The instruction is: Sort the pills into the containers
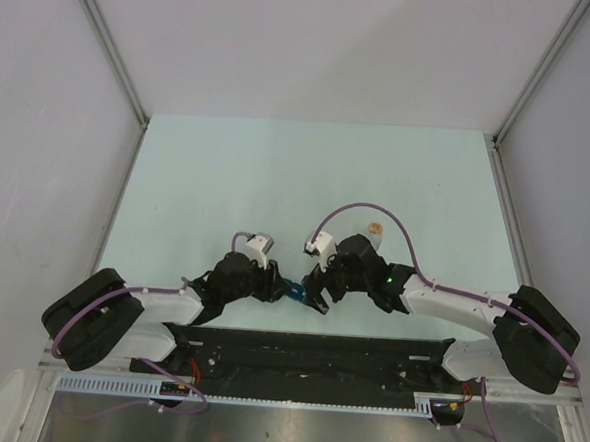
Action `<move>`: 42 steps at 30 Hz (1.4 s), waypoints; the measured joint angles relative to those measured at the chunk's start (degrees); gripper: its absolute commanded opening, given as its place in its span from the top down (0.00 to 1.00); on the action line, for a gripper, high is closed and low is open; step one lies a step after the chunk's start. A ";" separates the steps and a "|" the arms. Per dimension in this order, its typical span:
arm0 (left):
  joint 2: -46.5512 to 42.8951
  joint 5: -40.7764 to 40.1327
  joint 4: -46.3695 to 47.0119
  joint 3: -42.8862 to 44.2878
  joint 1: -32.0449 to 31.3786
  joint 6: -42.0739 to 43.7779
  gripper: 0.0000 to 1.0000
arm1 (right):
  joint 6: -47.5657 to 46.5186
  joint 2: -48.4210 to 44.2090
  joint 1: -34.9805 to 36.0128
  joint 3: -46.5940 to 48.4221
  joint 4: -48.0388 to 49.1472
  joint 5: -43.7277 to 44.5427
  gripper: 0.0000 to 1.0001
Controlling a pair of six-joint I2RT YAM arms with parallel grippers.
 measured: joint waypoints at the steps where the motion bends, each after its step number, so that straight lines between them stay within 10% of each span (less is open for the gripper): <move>1: -0.07 0.00 -0.13 0.00 0.00 0.02 0.54 | -0.98 0.24 -0.39 -0.20 0.50 -1.05 0.09; 32: -0.09 0.02 -0.20 -0.02 0.00 0.00 0.53 | -5.25 12.81 5.75 -0.31 9.90 7.96 0.34; 38: -0.09 0.07 -0.28 -0.02 0.00 0.00 0.47 | -5.73 13.79 7.39 -0.31 10.03 8.09 0.60; 42: -0.09 0.04 -0.68 -0.02 0.00 -0.28 0.37 | -5.57 13.86 7.74 -0.31 10.10 8.44 1.00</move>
